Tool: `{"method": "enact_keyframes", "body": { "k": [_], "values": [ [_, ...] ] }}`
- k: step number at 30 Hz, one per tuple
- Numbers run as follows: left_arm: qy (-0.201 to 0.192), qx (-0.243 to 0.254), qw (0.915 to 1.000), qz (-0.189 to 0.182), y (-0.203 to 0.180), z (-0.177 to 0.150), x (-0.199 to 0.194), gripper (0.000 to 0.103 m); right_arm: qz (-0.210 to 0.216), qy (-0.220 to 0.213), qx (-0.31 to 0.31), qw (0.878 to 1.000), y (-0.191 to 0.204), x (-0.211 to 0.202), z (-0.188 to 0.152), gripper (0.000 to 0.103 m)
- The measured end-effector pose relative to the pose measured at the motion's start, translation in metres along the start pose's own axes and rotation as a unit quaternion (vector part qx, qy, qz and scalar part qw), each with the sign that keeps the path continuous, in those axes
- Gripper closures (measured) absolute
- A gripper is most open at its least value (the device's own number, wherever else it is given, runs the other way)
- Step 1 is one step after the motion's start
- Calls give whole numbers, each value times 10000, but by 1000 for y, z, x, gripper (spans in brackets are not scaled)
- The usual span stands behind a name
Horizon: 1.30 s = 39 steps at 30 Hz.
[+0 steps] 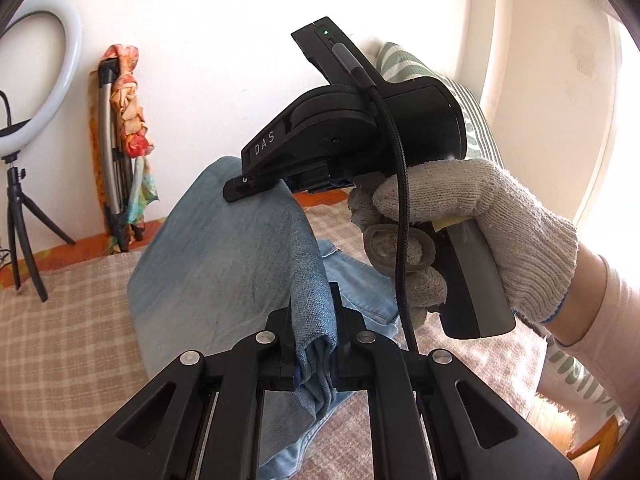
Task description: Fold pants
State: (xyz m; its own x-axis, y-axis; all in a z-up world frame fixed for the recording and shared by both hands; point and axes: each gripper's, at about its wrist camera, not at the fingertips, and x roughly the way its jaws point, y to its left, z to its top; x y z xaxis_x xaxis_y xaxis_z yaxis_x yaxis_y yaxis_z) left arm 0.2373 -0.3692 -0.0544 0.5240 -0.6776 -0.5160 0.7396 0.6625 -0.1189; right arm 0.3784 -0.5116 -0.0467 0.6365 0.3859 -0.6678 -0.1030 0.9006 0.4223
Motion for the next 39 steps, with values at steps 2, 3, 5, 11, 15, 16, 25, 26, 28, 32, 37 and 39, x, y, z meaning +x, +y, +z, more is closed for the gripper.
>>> {"method": "enact_keyframes", "body": {
  "k": [2, 3, 5, 11, 15, 16, 25, 26, 28, 32, 37, 39],
  "values": [
    [57, 65, 9999, -73, -10, 1, 13, 95, -61, -5, 73, 10000, -18, -5, -2, 99],
    [98, 86, 9999, -110, -15, 1, 20, 95, -94, -4, 94, 9999, -28, -6, -3, 99],
    [171, 121, 9996, -177, -24, 2, 33, 95, -186, 9, 94, 9998, -44, -8, -6, 100],
    [573, 152, 9978, -283, -35, -4, 71, 95, -311, 186, 265, 9990, -91, 6, -20, 100],
    [745, 304, 9961, -373, -35, -11, 67, 87, -374, 273, 371, 9982, -111, 22, -30, 100],
    [751, 366, 9959, -347, -33, -13, 61, 79, -391, 289, 390, 9981, -115, 25, -31, 100],
    [818, 438, 9939, 602, 37, -35, 20, 60, -319, 231, 543, 9977, -127, 27, -39, 93],
    [943, 312, 9930, 639, 47, -39, 24, 60, -242, 251, 589, 9977, -128, 26, -41, 92],
    [1193, 200, 9904, 674, 59, -49, 36, 60, -157, 289, 672, 9972, -130, 19, -45, 79],
    [1389, 283, 9874, 709, 61, -64, 54, 60, -119, 444, 588, 9972, -126, 4, -61, 59],
    [1344, 233, 9884, 662, 58, -70, 61, 60, -512, 492, 268, 9971, -113, -4, -80, 88],
    [1323, 186, 9888, 664, 56, -69, 60, 60, -783, 333, 85, 9963, -104, -6, -81, 95]
  ]
}}
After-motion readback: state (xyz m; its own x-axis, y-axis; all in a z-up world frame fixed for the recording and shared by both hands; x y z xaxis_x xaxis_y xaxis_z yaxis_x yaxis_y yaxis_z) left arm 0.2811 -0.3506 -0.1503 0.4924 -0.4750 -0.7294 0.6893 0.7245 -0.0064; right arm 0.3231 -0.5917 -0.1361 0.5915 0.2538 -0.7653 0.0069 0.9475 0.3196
